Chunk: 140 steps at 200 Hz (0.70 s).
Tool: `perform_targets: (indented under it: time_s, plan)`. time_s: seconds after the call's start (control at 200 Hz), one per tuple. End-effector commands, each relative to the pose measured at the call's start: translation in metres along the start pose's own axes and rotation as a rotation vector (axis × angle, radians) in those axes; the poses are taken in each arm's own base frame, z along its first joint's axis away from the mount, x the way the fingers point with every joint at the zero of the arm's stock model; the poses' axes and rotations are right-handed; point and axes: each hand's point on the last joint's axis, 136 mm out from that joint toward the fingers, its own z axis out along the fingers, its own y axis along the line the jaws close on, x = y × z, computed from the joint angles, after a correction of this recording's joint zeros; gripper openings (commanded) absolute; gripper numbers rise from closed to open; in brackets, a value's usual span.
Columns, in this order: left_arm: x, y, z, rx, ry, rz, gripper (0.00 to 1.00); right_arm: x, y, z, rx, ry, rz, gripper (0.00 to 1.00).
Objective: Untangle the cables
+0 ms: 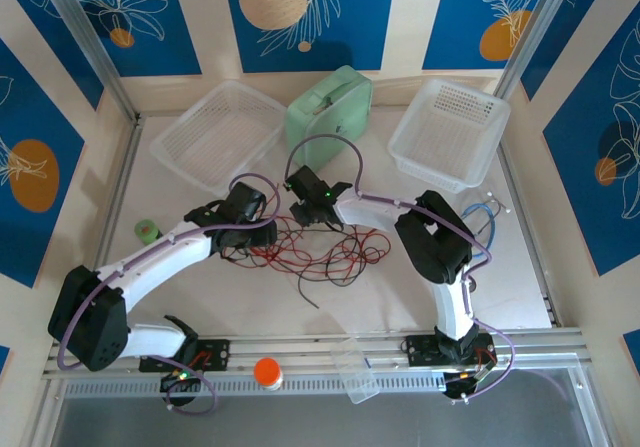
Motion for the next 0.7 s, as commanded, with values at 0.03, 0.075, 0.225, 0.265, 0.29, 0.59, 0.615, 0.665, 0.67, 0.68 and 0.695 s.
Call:
perform_targets:
  time_s: [0.03,0.075,0.225,0.265,0.29,0.59,0.615,0.665,0.67,0.68,0.695]
  plan:
    - [-0.002,-0.003,-0.011,0.012,-0.014,0.001,0.6,-0.004,-0.004,0.005,-0.006,0.001,0.031,0.23]
    - [-0.002,-0.003,-0.011,0.011,-0.014,-0.001,0.6,-0.002,-0.005,0.005,-0.006,0.003,0.038,0.22]
    - [-0.002,-0.004,-0.01,0.015,-0.012,0.0,0.6,0.001,-0.009,-0.003,0.001,0.002,0.065,0.05]
    - [-0.002,-0.004,-0.01,0.018,-0.012,-0.001,0.6,-0.001,-0.01,-0.007,0.005,-0.004,0.074,0.0]
    - [-0.002,-0.005,-0.01,0.02,-0.011,-0.002,0.6,-0.001,-0.011,-0.01,0.008,-0.006,0.079,0.0]
    - [-0.001,-0.015,-0.01,0.062,-0.012,0.019,0.58,-0.059,-0.035,-0.125,0.038,-0.188,0.128,0.0]
    - [-0.002,-0.017,-0.01,0.069,-0.014,0.027,0.58,-0.065,-0.038,-0.14,0.04,-0.211,0.133,0.0]
    - [-0.002,-0.021,-0.01,0.083,-0.015,0.043,0.58,-0.075,-0.045,-0.17,0.044,-0.26,0.142,0.0]
    - [-0.002,-0.022,-0.01,0.085,-0.014,0.045,0.58,-0.075,-0.045,-0.172,0.044,-0.264,0.142,0.0]
    - [-0.002,-0.023,-0.01,0.089,-0.015,0.047,0.58,-0.077,-0.046,-0.178,0.044,-0.275,0.145,0.0]
    - [-0.002,-0.025,-0.009,0.095,-0.015,0.053,0.57,-0.08,-0.048,-0.188,0.043,-0.291,0.148,0.0]
